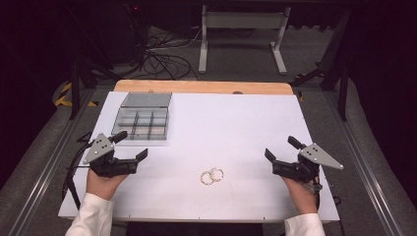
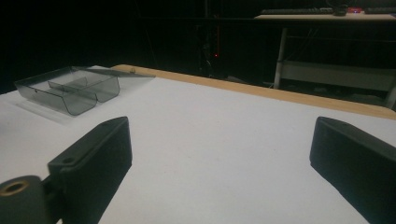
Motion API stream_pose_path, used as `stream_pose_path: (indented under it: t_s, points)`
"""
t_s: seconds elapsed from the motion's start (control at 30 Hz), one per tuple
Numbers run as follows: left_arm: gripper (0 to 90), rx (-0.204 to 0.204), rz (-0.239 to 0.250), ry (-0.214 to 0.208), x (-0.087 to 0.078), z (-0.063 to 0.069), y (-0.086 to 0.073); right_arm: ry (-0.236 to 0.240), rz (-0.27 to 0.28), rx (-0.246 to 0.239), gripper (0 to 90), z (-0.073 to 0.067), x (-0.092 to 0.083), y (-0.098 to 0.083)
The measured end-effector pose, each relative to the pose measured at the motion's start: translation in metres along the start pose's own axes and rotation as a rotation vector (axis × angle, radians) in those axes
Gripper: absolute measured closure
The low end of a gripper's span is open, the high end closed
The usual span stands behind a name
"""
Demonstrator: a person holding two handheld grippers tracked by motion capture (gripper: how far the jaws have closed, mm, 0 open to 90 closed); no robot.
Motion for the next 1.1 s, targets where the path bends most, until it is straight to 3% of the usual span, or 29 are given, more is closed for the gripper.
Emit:
stream_pose_path:
  t_s: [0.47,1.1]
  points:
    - [10.2,0.052,-0.102,-0.042,0.027,0.028,0.01,-0.013,-0.036,-0.008,18.5,0.001,0.0,-0.003]
    - [13.9,0.104,-0.204,-0.102,0.07,0.064,0.016,-0.014,-0.053,-0.029,20.3,0.0,0.002,-0.005]
Point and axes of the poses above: each handheld gripper's, and its own axes: x roughly forward along the jaws, y roughly out of its top, z roughly to its right, the point moved 5 cm from there along x, roughly forward along the jaws, and after that the axes turned 10 degrees about -z, right-handed, at the moved point
